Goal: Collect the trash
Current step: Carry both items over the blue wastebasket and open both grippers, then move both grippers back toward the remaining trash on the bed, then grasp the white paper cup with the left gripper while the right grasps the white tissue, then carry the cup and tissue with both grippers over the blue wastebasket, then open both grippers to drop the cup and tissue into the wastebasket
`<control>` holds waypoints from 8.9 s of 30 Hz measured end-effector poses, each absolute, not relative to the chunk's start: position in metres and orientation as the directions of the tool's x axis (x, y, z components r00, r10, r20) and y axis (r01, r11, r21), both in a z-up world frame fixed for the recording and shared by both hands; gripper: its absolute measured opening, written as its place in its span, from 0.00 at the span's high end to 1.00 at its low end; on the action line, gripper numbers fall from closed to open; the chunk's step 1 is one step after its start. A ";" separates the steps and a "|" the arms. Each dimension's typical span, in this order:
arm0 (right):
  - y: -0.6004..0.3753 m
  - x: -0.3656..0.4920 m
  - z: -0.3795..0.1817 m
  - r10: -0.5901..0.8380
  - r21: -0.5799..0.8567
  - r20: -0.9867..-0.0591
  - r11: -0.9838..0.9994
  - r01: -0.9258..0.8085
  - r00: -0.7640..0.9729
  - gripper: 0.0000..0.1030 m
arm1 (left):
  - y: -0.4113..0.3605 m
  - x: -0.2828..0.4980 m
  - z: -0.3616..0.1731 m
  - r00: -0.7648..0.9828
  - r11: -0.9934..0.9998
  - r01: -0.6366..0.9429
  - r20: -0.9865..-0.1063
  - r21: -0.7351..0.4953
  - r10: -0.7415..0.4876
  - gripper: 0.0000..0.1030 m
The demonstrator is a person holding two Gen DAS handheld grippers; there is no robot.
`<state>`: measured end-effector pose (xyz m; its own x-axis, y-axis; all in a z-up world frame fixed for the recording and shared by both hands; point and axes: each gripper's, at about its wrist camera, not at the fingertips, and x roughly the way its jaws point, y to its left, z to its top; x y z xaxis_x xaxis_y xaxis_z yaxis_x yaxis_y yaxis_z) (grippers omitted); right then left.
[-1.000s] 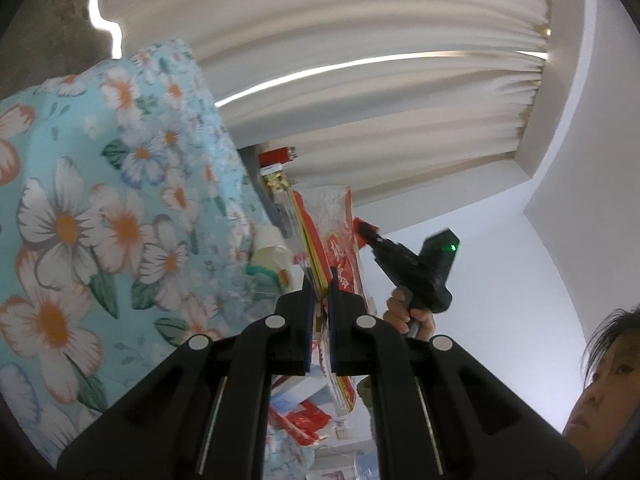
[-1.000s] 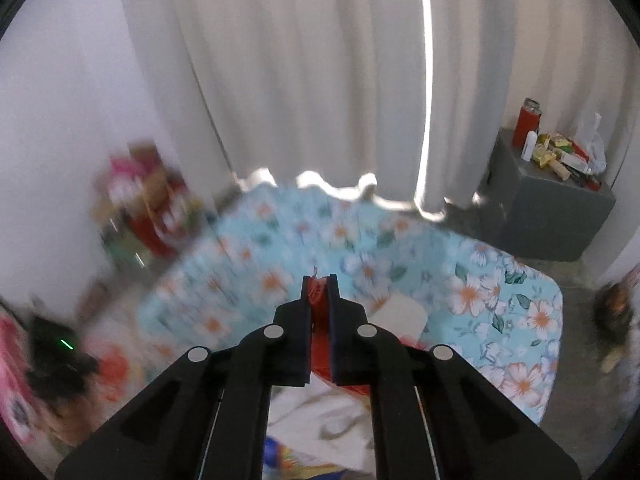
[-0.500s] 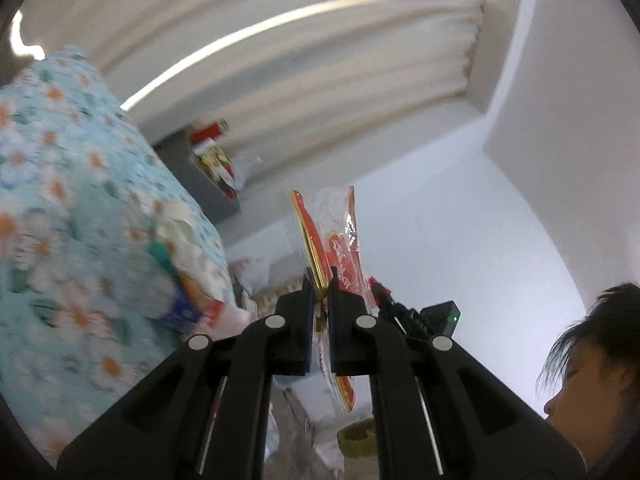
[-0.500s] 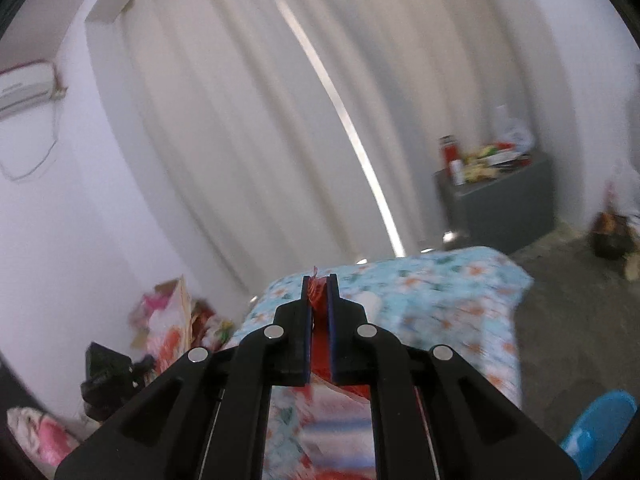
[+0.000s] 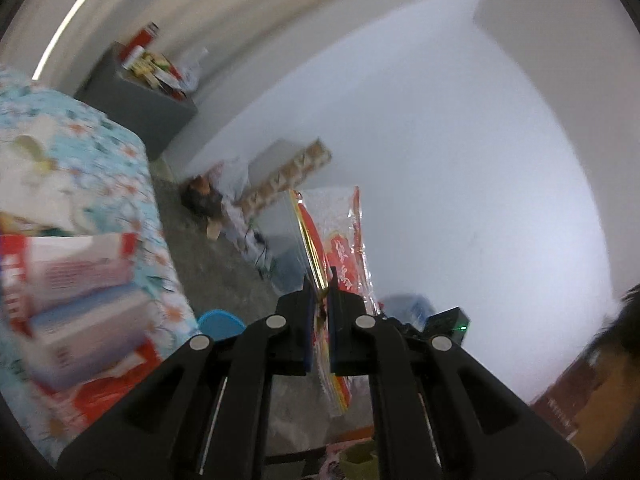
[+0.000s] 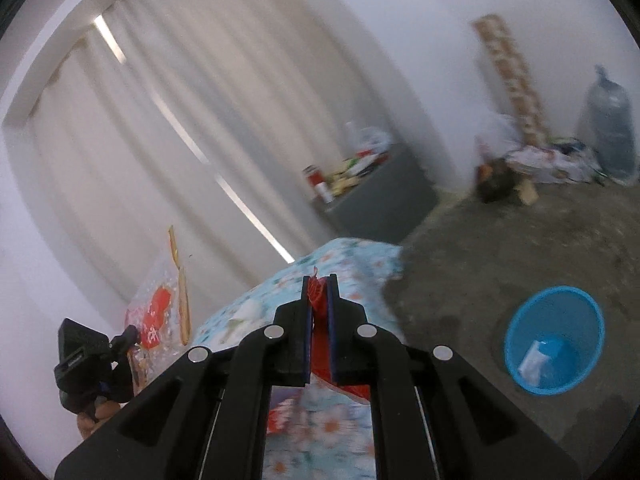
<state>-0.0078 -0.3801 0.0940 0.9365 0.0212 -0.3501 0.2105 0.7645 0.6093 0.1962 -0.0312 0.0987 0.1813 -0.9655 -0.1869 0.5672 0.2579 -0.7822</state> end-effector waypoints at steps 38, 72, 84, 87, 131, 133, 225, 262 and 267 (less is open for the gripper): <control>-0.619 -0.001 -0.195 -0.067 0.686 -0.681 0.289 0.667 0.729 0.84 | -0.510 0.194 -0.114 0.031 0.528 0.805 -0.869 -0.271 -0.494 0.67; -0.404 0.042 0.019 -0.241 0.351 -0.671 0.730 0.587 0.701 0.09 | -0.149 0.179 0.117 0.507 0.754 0.611 -0.613 -0.241 -0.607 0.27; -0.277 0.097 0.058 -0.288 0.069 -0.668 0.894 0.443 0.686 0.06 | -0.005 0.182 0.136 0.665 0.875 0.429 -0.577 -0.226 -0.475 0.24; -0.250 0.108 0.065 -0.304 -0.004 -0.652 0.918 0.397 0.695 0.06 | 0.017 0.190 0.133 0.678 0.889 0.395 -0.579 -0.234 -0.453 0.24; -0.219 0.307 0.044 0.509 0.632 -0.642 0.775 0.020 0.573 0.20 | 0.129 0.396 0.028 0.407 0.699 0.202 -0.591 -0.686 -0.697 0.24; -0.219 0.311 0.039 0.531 0.646 -0.642 0.763 0.016 0.553 0.22 | 0.110 0.424 0.015 0.330 0.688 0.177 -0.616 -0.704 -0.715 0.24; -0.371 0.113 0.137 0.436 0.844 -0.182 0.530 -0.088 0.881 0.95 | -0.085 0.309 0.115 0.170 0.550 0.576 -0.570 -0.605 -0.804 0.47; -0.626 0.038 -0.135 0.086 0.669 -0.724 0.327 0.667 0.684 0.68 | -0.503 0.230 -0.131 -0.100 0.645 0.588 -0.835 -0.488 -0.541 0.27; -0.638 0.013 -0.165 0.054 0.666 -0.738 0.219 0.713 0.673 0.55 | -0.500 0.230 -0.135 -0.069 0.664 0.593 -0.851 -0.454 -0.520 0.26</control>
<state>0.0127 -0.6378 -0.1653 0.6726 0.0538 -0.7381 0.7132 0.2187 0.6659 0.2301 -0.5002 -0.1345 -0.0690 -0.5205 -0.8511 0.5932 0.6645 -0.4545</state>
